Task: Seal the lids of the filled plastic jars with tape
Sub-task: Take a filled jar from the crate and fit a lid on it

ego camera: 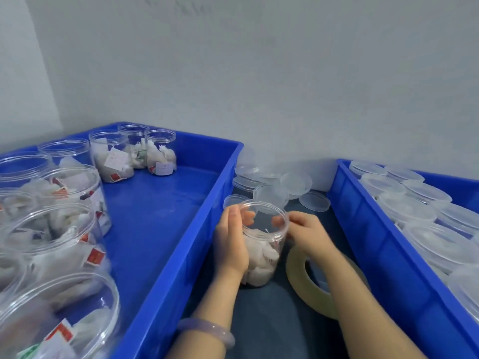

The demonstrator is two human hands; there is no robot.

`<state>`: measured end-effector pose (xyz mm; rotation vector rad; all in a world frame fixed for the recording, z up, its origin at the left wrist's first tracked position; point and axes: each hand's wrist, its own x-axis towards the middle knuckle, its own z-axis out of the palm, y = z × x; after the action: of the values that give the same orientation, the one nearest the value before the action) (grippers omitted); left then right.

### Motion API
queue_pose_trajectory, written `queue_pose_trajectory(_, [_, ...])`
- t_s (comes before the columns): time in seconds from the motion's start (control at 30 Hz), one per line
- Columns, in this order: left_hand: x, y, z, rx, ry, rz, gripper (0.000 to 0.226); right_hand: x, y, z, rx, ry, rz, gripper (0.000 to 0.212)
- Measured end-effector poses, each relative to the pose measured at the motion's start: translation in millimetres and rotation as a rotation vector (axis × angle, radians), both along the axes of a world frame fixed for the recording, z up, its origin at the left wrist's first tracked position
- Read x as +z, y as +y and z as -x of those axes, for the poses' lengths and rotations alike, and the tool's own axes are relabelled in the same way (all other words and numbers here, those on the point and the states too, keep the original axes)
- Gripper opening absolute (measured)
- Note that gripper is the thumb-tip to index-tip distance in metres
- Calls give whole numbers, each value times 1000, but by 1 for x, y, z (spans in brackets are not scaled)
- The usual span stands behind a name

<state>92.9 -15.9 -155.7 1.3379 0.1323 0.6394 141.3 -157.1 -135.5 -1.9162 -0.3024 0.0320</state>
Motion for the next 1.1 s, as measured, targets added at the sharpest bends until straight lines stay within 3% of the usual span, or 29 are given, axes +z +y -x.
queue_pose_trajectory(0.1, [-3, 1, -7, -28, -22, 57, 62, -18, 32, -36, 21, -158, 257, 26])
queue_pose_trajectory(0.23, [-12, 1, -11, 7, -59, 43, 67, -48, 44, -68, -12, -98, 254, 45])
queue_pose_trajectory(0.33, [-14, 1, -11, 7, -63, 31, 66, -51, 51, -65, -69, -121, 168, 25])
queue_pose_trajectory(0.4, [-13, 1, -11, -1, -72, 35, 61, -28, 46, -56, -228, -209, 67, 15])
queue_pose_trajectory(0.47, [-13, 1, -11, -8, -67, 48, 59, -1, 28, -49, -408, -201, -219, 18])
queue_pose_trajectory(0.53, [-12, 1, -11, 1, -53, 42, 58, 21, 12, -30, -293, 40, -570, 21])
queue_pose_trajectory(0.57, [-11, 0, -11, 7, -47, 35, 58, 29, 7, -21, -194, 157, -555, 20])
queue_pose_trajectory(0.63, [-11, -1, -11, 16, -39, 28, 56, 35, 10, -4, -108, 188, -136, 14])
queue_pose_trajectory(0.7, [-10, -1, -10, 20, -31, 9, 49, 39, 17, 8, -140, -57, 129, 14])
queue_pose_trajectory(0.8, [-9, -2, -9, 43, -33, -34, 49, 52, 30, 26, -153, -320, 93, 41])
queue_pose_trajectory(0.93, [-10, -1, -6, 56, -13, -39, 43, 55, 44, 43, 25, -264, 332, 32])
queue_pose_trajectory(1.03, [-12, 1, -9, 50, 50, -103, 41, 48, 45, 44, 32, -357, 622, 82])
queue_pose_trajectory(1.1, [-11, 1, -12, 37, 65, -109, 38, 45, 47, 45, -7, -442, 600, 83])
